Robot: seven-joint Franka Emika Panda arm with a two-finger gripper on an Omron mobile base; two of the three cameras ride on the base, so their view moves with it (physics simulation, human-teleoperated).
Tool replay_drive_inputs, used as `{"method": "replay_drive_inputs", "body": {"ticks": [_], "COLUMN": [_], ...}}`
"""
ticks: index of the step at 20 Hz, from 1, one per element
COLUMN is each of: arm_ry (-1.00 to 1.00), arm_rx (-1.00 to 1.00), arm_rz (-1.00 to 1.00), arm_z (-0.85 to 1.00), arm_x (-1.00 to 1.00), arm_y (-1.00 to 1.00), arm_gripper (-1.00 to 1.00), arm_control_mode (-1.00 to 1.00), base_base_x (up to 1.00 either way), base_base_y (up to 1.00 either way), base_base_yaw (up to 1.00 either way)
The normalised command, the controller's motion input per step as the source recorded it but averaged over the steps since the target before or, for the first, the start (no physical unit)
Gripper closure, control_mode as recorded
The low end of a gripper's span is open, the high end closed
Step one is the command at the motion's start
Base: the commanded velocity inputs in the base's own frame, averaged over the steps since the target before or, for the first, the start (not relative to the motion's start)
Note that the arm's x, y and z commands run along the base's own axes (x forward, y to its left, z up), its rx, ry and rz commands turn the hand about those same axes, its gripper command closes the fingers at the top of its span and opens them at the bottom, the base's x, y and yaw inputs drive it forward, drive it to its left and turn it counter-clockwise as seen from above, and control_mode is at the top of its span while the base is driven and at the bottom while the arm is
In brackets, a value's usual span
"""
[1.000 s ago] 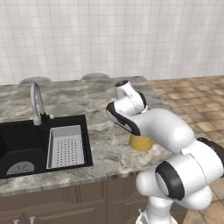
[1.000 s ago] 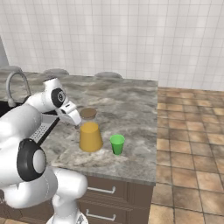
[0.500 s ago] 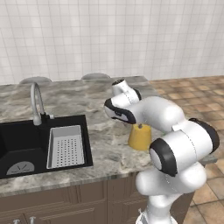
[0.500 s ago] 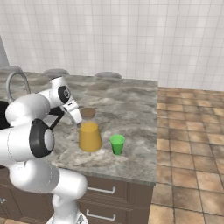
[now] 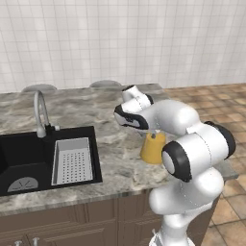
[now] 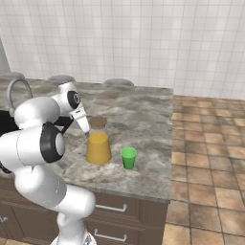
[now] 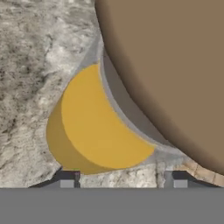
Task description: Place the pitcher and cup on the dining counter for serving.
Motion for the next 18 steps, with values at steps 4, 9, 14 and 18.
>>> {"method": "replay_drive_inputs", "body": {"ticks": [4, 9, 14, 18], "arm_ry": [0.00, -0.09, -0.35, -0.48], "arm_rx": [0.00, 0.00, 0.00, -0.03], "arm_rz": [0.00, 0.00, 0.07, 0.14], "arm_z": [-0.02, 0.01, 0.28, 0.60], "arm_x": [0.00, -0.29, -0.61, -0.72], "arm_y": [0.00, 0.00, 0.00, 0.00], "arm_gripper": [1.00, 1.00, 1.00, 1.00], "arm_control_mode": [-1.00, -1.00, -1.00, -1.00], "base_base_x": [0.00, 0.00, 0.00, 0.00], "base_base_y": [0.00, 0.00, 0.00, 0.00], "base_base_yaw": [0.00, 0.00, 0.00, 0.00]}}
